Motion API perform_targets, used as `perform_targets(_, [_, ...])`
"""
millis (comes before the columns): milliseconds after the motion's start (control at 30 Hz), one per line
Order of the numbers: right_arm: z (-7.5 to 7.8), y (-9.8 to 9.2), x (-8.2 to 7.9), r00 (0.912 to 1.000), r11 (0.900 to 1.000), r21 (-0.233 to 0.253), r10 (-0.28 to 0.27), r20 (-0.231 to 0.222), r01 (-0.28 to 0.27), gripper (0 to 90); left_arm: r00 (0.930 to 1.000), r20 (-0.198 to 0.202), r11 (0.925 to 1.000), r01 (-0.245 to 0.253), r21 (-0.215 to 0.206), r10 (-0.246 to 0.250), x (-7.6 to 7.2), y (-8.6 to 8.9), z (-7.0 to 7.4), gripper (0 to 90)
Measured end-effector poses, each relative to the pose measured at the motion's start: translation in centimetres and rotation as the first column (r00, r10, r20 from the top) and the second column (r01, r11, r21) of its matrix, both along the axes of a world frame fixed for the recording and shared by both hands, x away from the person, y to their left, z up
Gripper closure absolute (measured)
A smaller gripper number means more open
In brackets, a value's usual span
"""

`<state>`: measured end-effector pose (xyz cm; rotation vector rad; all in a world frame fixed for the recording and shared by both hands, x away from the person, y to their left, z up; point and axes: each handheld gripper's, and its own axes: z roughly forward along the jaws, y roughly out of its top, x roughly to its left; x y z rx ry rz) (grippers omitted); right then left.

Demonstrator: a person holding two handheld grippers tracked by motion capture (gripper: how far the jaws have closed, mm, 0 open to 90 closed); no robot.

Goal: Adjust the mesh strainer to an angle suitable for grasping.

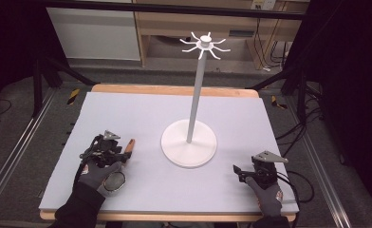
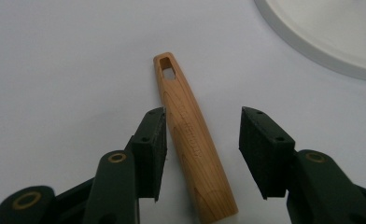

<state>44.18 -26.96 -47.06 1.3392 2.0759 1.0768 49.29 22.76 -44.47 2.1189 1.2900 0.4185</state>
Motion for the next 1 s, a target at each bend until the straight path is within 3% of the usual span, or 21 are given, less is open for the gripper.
perform_targets(367, [-0.2, 0.2, 0.1, 0.9998, 1.000, -0.001, 0.002, -0.020, -0.002, 15.3, 0.9981, -0.057, 0.9997, -0.021, 0.012, 0.022, 0.4, -0.3, -1.2, 59.7])
perform_targets(667, [-0.2, 0.1, 0.3, 0.9999, 1.000, -0.014, 0.003, -0.015, -0.003, 15.2, 0.9947, -0.096, 0.9992, -0.036, 0.018, 0.037, 0.7, -0.4, -1.6, 58.3])
perform_targets(1000, [-0.3, 0.1, 0.3, 0.9998, 1.000, -0.017, 0.003, -0.018, -0.003, 15.2, 0.9932, -0.106, 0.9981, -0.043, 0.044, 0.047, 0.7, -0.7, -1.4, 59.7])
